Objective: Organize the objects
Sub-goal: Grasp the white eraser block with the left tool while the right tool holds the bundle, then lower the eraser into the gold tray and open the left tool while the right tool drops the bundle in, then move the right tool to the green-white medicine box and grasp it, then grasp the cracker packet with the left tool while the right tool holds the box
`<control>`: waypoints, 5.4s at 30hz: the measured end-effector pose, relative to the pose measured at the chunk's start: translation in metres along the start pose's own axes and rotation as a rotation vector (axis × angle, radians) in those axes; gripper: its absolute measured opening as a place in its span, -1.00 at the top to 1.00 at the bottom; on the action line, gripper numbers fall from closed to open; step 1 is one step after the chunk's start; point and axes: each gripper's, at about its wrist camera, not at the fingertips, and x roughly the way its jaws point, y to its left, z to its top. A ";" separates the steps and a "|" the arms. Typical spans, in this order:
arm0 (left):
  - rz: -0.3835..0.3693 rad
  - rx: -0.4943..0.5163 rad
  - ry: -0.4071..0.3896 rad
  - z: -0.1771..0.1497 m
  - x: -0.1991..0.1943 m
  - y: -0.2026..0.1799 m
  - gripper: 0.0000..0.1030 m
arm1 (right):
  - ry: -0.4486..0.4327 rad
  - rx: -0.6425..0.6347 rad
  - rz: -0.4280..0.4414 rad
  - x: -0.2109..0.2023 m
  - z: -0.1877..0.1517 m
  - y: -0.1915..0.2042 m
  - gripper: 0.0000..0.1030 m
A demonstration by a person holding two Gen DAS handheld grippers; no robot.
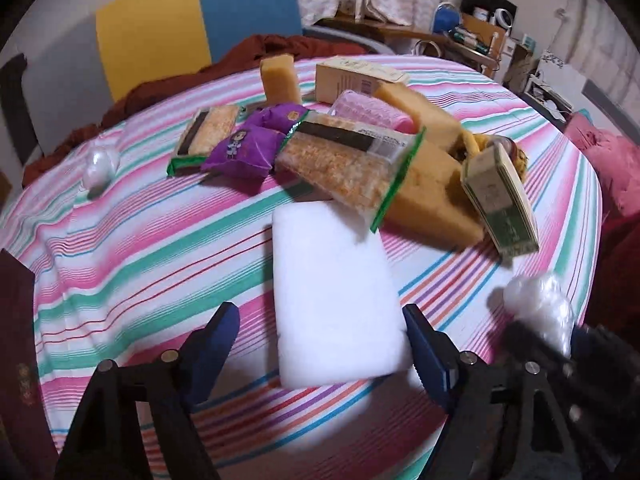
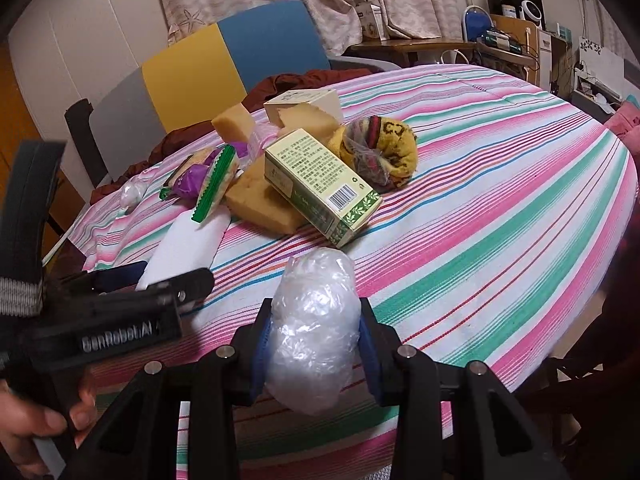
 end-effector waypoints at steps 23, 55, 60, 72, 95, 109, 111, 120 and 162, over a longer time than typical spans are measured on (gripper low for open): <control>-0.055 -0.157 -0.164 -0.068 -0.107 0.073 -0.10 | 0.046 -0.114 0.148 -0.008 -0.021 0.064 0.27; 0.426 -0.625 0.043 -0.194 -0.158 0.315 -0.17 | 0.116 -0.489 0.607 -0.038 -0.028 0.311 0.27; 0.460 -0.660 -0.001 -0.191 -0.177 0.321 -0.77 | 0.151 -0.526 0.609 -0.031 -0.042 0.338 0.25; 0.502 -0.909 -0.258 -0.213 -0.240 0.346 -0.88 | 0.287 -0.562 0.600 0.006 -0.076 0.384 0.24; 0.417 -0.919 -0.289 -0.208 -0.232 0.329 -0.98 | 0.134 -0.545 0.561 -0.025 -0.056 0.367 -0.16; 0.271 -0.639 -0.300 -0.170 -0.212 0.249 -1.00 | -0.011 -0.441 0.265 -0.019 -0.015 0.248 -0.16; 0.238 -0.596 -0.299 -0.165 -0.208 0.232 -1.00 | -0.001 -0.421 0.215 -0.013 -0.015 0.225 -0.16; 0.126 -0.350 -0.265 -0.137 -0.186 0.143 -1.00 | -0.028 -0.305 -0.037 -0.007 0.010 0.095 -0.16; -0.151 -0.384 -0.089 -0.004 -0.049 0.055 -1.00 | -0.174 0.095 0.062 0.043 0.062 -0.028 0.42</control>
